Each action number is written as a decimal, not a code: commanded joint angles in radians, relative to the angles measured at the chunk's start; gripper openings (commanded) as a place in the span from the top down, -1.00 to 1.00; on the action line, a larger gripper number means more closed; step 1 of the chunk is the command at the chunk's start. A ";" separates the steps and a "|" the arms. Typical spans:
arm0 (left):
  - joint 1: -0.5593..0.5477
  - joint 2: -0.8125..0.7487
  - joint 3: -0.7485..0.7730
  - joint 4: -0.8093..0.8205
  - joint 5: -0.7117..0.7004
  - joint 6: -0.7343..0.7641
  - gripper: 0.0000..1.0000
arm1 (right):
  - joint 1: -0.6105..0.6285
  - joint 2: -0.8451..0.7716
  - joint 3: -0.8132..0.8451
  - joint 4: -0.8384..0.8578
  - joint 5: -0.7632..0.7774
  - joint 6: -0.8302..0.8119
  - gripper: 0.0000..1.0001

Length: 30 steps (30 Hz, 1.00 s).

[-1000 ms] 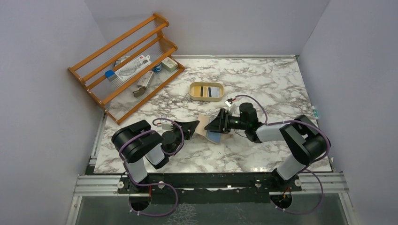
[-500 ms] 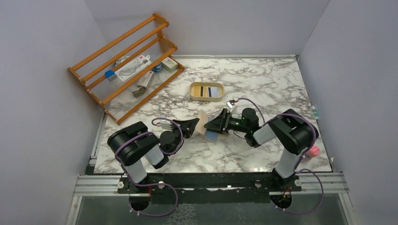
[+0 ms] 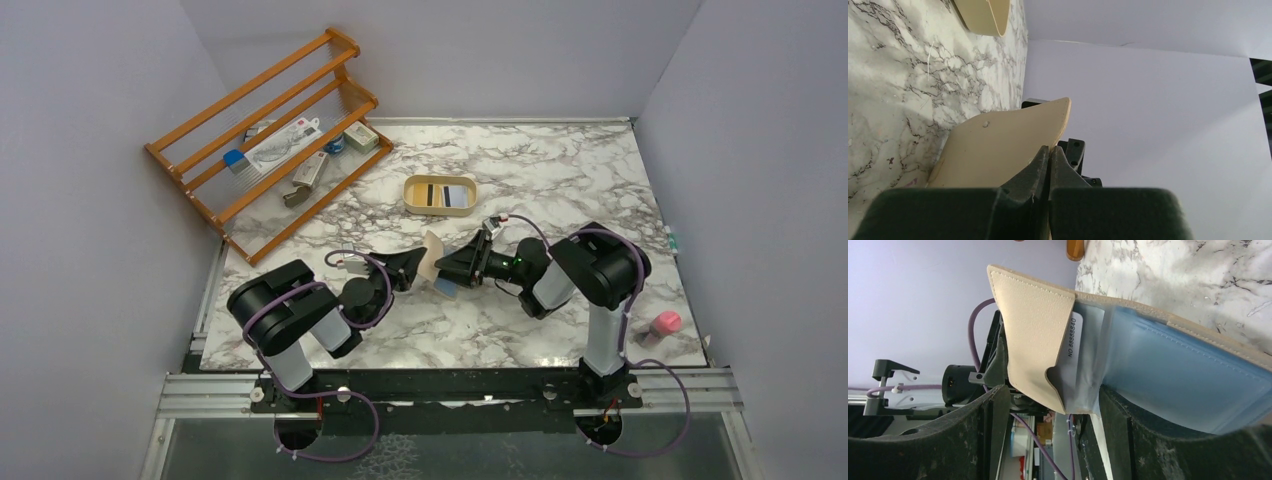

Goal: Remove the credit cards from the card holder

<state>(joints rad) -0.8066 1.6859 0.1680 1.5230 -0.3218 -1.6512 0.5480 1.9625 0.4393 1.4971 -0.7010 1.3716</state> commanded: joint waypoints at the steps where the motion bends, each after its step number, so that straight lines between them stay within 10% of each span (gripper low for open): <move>1: -0.004 -0.024 -0.006 0.267 -0.022 -0.030 1.00 | 0.001 0.002 0.005 0.289 -0.025 0.028 -0.41; 30: -0.012 0.047 -0.042 0.267 -0.029 -0.075 1.00 | 0.002 -0.170 0.063 0.257 -0.075 0.011 -0.42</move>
<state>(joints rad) -0.8066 1.7069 0.1169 1.5307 -0.3904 -1.7466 0.5434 1.8042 0.4881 1.4967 -0.7544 1.3911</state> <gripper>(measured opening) 0.006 0.707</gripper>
